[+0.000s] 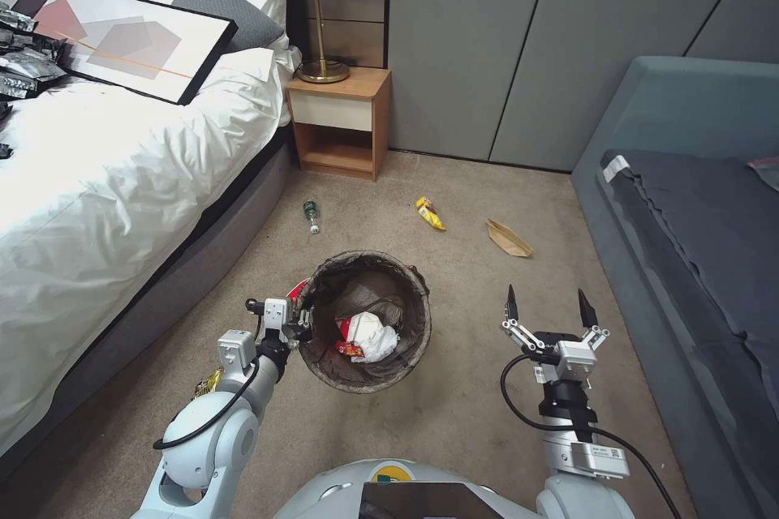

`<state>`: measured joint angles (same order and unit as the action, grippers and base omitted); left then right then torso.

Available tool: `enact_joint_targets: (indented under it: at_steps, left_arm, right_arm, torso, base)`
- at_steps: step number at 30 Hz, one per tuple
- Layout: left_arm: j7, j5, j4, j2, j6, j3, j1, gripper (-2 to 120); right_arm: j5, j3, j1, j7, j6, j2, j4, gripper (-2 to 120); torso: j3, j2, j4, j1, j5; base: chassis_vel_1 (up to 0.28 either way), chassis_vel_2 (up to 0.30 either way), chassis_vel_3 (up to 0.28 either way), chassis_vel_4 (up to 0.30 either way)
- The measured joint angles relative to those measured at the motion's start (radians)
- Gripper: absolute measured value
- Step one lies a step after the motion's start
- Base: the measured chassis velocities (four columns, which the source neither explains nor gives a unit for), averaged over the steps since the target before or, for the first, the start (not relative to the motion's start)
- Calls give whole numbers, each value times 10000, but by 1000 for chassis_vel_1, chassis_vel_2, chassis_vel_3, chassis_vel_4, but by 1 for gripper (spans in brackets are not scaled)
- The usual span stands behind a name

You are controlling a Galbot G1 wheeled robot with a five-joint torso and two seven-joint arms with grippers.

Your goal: Pick up the trash bin, then pick up the garbage from the floor and place it into the trash bin.

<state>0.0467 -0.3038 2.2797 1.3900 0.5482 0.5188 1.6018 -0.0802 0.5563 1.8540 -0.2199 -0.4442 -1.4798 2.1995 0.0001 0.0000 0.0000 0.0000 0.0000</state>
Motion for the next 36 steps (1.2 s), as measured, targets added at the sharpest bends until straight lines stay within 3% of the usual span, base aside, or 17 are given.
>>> enact_joint_targets:
  at_steps: [16, 36]
  left_arm:
    - [1, -9, -5, 33, 0, -19, 12, 0]
    - [4, -2, -6, 43, -13, -6, 19, 0]
  right_arm:
    - [230, 74, -198, 75, 94, 14, -49, 100]
    - [323, 145, -250, 209, 78, 24, -75, 100]
  torso:
    - [-1, 0, -1, -1, 1]
    - [-1, 0, -1, -1, 1]
  base:
    - [-55, 46, 43, -50]
    - [-216, 226, 229, -226]
